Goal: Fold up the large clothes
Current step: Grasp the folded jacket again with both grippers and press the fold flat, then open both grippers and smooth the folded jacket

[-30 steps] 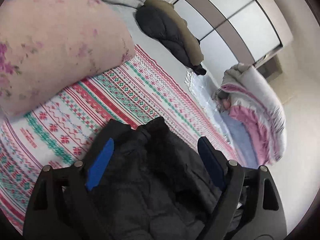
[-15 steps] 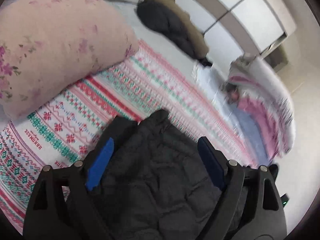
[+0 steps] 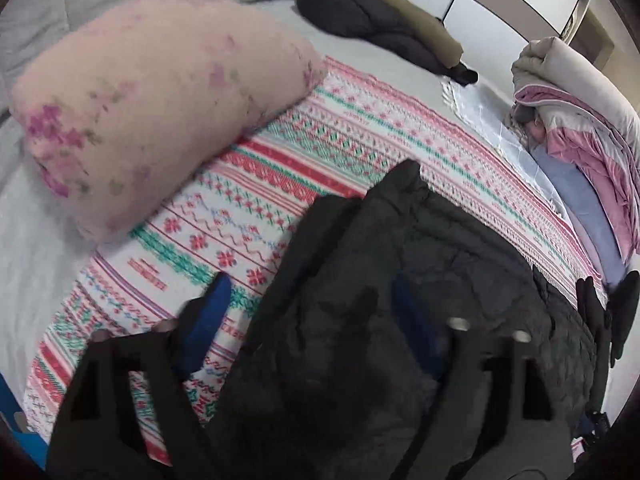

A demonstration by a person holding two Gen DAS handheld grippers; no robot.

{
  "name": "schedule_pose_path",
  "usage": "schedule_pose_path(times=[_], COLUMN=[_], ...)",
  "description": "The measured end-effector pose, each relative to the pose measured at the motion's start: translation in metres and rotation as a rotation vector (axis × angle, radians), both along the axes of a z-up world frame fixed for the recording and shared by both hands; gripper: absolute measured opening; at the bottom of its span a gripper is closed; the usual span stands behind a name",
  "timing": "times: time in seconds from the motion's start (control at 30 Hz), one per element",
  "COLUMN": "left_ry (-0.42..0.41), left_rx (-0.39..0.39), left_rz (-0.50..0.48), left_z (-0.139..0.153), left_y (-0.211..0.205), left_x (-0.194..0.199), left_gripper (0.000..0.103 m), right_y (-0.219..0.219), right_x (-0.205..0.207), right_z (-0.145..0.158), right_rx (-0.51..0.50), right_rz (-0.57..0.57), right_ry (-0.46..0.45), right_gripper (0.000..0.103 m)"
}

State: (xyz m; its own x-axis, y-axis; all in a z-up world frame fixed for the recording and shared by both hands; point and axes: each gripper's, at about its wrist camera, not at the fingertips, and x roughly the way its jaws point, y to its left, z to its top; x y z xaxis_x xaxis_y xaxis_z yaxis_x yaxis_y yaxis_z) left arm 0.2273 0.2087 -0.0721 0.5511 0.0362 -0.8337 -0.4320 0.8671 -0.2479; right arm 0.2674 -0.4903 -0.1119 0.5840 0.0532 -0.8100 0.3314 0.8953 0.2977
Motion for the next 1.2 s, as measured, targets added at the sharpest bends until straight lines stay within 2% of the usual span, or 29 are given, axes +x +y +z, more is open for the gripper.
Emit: schedule_pose_path(times=[0.03,0.07,0.13,0.27,0.4,0.5,0.6,0.63,0.7,0.73,0.77,0.87,0.93,1.03,1.1,1.17,1.2], left_ry=[0.016,0.034,0.063,0.098,0.102,0.092,0.028,-0.014,-0.072,-0.102,-0.131,-0.138,-0.122,-0.054,-0.017,0.015,0.026], left_rx=[0.004,0.014,0.032,0.133,0.125,0.069,0.062,0.082,0.107,0.112,0.123,0.171,0.167,0.189,0.216,0.301,0.309], left_rz=[-0.004,-0.015,-0.035,-0.025,-0.017,0.014,0.039,0.019,-0.049,-0.115,-0.214,-0.408,-0.485,-0.536,-0.546,-0.542,-0.541], left_z=[-0.006,-0.012,-0.021,-0.030,-0.034,-0.029,-0.003,0.013,0.033,0.042,0.050,0.051,0.044,0.018,0.003,-0.013,-0.017], left_y=[0.000,-0.003,-0.011,-0.020,-0.016,-0.009,-0.010,-0.019,-0.039,-0.057,-0.087,-0.160,-0.199,-0.241,-0.255,-0.269,-0.269], left_x=[0.004,0.008,0.015,0.022,0.025,0.020,0.004,-0.003,-0.012,-0.016,-0.021,-0.029,-0.030,-0.031,-0.030,-0.027,-0.025], left_gripper=[0.043,0.030,0.014,0.008,0.008,0.008,0.010,0.015,0.037,0.056,0.065,0.065,0.065,0.065,0.065,0.065,0.065], right_y=[0.000,0.000,0.005,0.010,0.006,0.007,0.015,0.018,0.024,0.030,0.033,0.051,0.067,0.090,0.101,0.106,0.107], right_x=[0.001,0.003,0.007,0.012,0.012,0.012,0.005,0.000,-0.008,-0.011,-0.015,-0.008,-0.008,-0.009,-0.010,-0.010,-0.009], right_z=[-0.002,-0.004,-0.007,-0.033,-0.040,-0.036,-0.016,-0.005,0.008,0.015,0.018,0.019,0.015,0.016,0.016,0.014,0.011], right_rx=[-0.018,-0.048,-0.108,-0.150,-0.146,-0.169,-0.191,-0.176,-0.146,-0.121,-0.099,-0.026,-0.008,-0.068,-0.105,-0.120,-0.117], right_rz=[-0.005,-0.007,-0.003,0.023,0.007,0.017,0.030,0.032,0.057,0.078,0.092,0.135,0.167,0.241,0.264,0.267,0.268], right_ry=[0.013,0.024,0.050,0.150,0.179,0.174,0.147,0.107,0.055,0.026,0.009,-0.016,-0.020,-0.014,-0.013,0.004,0.016], right_gripper=[0.051,0.043,0.038,0.034,0.034,0.035,0.036,0.037,0.043,0.053,0.063,0.068,0.070,0.074,0.075,0.076,0.076])
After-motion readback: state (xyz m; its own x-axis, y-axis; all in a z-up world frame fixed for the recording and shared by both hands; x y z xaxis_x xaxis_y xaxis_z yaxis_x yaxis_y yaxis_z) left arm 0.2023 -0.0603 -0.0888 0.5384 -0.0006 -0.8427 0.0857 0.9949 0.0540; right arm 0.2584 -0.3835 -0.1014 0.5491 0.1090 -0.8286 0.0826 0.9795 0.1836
